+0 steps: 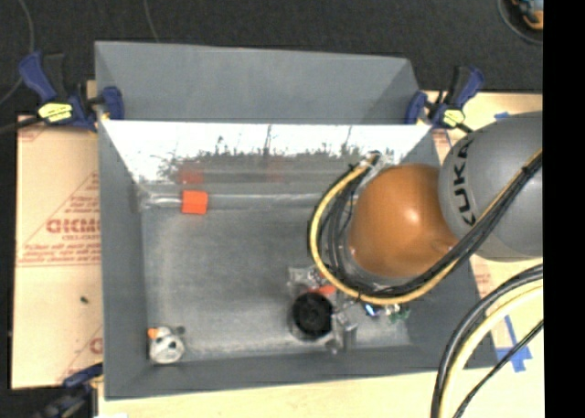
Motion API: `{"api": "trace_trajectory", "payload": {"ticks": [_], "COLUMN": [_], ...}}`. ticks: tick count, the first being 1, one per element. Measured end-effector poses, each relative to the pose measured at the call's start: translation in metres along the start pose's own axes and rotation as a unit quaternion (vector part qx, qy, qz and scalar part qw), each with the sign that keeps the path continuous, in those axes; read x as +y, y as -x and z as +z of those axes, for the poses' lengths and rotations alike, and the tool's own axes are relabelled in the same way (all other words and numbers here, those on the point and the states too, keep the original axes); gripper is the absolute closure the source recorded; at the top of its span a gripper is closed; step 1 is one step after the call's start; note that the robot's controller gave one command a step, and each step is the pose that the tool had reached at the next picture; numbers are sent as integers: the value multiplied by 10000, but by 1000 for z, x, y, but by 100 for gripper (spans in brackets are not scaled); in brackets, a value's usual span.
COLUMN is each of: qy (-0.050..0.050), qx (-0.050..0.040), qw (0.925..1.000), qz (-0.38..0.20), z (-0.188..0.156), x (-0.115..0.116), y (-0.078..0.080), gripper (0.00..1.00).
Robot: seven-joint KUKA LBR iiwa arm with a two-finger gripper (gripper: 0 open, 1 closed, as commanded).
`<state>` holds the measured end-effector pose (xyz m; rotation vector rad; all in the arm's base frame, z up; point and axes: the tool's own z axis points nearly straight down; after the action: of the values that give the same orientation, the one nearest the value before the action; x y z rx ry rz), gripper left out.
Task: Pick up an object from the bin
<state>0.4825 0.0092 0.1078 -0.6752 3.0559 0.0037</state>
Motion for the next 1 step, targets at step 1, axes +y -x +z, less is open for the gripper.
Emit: {"api": "trace_trajectory", "payload": {"ticks": [1], "qy": [-9], "qx": [-12], "qw": [9980], "qz": [-630], "z": [38], "x": [-20], "y": [0], "gripper": [100]}}
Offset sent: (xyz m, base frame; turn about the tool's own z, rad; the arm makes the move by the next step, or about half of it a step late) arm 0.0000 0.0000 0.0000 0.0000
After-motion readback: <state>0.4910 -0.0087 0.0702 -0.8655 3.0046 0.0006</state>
